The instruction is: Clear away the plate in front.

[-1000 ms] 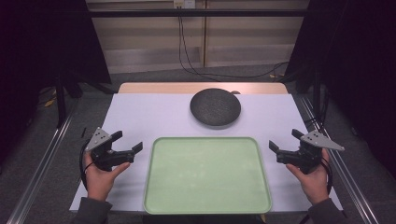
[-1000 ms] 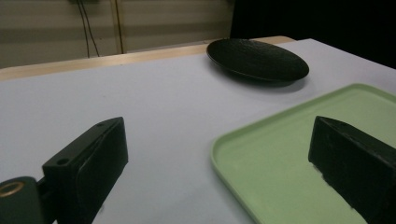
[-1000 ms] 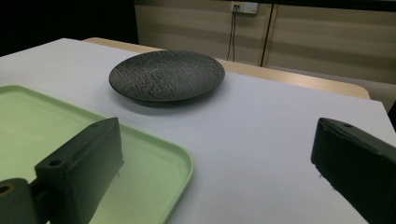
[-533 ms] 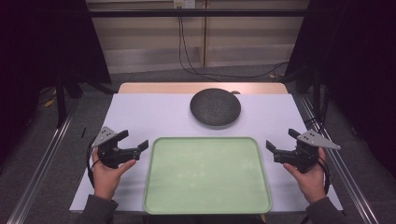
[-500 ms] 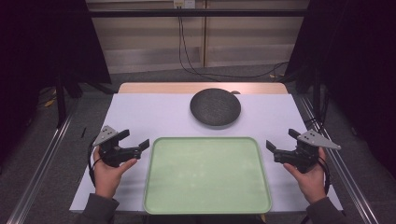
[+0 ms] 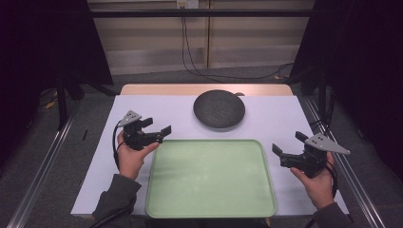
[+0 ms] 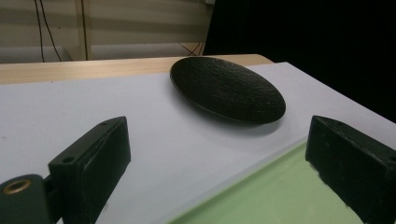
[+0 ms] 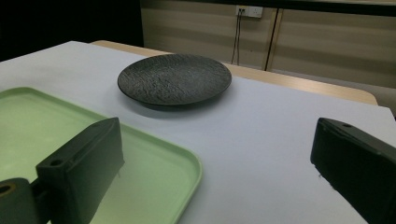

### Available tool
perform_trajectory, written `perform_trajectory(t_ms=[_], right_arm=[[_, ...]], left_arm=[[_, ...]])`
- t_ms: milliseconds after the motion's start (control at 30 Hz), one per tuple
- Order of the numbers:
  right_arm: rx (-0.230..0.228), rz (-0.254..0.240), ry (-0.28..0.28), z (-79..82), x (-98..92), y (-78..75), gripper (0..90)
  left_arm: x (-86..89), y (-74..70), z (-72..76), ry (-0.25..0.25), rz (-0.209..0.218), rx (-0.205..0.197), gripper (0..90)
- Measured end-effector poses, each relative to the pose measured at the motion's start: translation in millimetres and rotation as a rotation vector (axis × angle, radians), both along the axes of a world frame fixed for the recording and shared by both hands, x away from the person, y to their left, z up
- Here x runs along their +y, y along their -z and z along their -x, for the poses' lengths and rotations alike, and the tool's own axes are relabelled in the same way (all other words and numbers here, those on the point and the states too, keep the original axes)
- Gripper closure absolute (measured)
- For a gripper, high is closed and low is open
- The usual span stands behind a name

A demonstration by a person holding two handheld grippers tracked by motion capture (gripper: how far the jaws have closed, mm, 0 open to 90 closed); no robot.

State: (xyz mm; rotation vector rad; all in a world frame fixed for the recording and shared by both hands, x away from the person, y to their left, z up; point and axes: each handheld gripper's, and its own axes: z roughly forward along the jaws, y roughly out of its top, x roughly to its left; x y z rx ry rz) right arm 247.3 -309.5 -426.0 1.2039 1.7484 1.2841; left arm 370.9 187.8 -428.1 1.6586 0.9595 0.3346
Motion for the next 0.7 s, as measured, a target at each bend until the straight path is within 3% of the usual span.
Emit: perform_trajectory(t_ms=[67, 200, 467, 500, 700], right_arm=[[0.001, 0.002, -0.001, 0.3, 0.1, 0.1, 2.0], [-0.003, 0.002, -0.003, 1.0, 0.5, -0.3, 2.2], [-0.011, 0.022, 0.001, 2.3, 0.6, 0.2, 2.1], [-0.016, 0.025, 0.002, 2.3, 0.5, 0.3, 2.2], [-0.015, 0.024, -0.001, 4.2, -0.8, -0.5, 2.2]], left_arm=[[-1.8, -0.9, -7.2, 0.001, -0.015, 0.005, 6.6], [-7.6, -2.2, -21.8, -0.001, 0.003, 0.028, 7.2], [-18.0, -8.0, -42.5, -0.022, 0.020, 0.039, 8.4], [-22.2, -8.9, -48.3, -0.022, 0.027, 0.056, 8.4], [-35.9, -7.0, -59.9, -0.023, 0.030, 0.071, 9.0]])
